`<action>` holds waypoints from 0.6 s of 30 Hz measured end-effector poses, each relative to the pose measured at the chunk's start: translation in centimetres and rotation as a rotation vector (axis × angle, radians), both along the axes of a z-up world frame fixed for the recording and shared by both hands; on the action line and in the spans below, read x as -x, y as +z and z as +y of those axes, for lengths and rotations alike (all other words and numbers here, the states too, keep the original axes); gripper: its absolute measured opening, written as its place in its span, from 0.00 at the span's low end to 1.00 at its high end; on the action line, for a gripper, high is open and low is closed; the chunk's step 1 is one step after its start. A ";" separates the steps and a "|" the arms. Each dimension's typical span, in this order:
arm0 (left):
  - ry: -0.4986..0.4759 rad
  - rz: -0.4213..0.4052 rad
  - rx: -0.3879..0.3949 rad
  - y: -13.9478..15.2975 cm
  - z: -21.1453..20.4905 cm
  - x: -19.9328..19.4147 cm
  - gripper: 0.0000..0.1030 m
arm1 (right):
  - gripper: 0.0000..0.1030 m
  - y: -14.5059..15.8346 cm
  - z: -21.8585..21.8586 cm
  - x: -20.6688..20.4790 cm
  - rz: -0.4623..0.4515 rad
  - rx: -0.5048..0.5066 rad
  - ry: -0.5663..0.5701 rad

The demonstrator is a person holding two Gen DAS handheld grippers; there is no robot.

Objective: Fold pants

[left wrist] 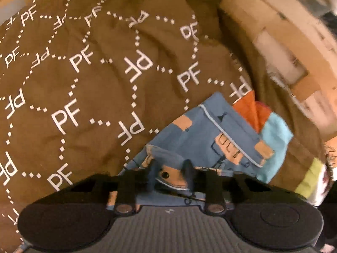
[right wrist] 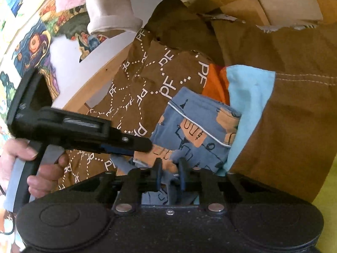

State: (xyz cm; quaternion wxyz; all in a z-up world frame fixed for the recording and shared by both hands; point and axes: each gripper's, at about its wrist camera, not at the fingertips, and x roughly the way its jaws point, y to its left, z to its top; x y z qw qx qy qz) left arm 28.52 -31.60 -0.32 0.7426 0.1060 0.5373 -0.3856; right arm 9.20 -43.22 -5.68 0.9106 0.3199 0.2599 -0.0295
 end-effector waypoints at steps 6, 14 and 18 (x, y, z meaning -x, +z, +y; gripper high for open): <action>-0.041 -0.137 0.011 2.2 -0.5 2.9 0.11 | 0.07 1.0 1.1 0.7 -0.036 0.098 -0.008; -0.165 -0.353 0.113 4.4 -5.8 6.5 0.11 | 0.07 2.9 2.8 3.4 -0.115 0.349 -0.134; -0.171 -0.388 0.135 2.7 -8.1 7.2 0.11 | 0.06 2.4 2.5 3.3 -0.078 0.383 -0.184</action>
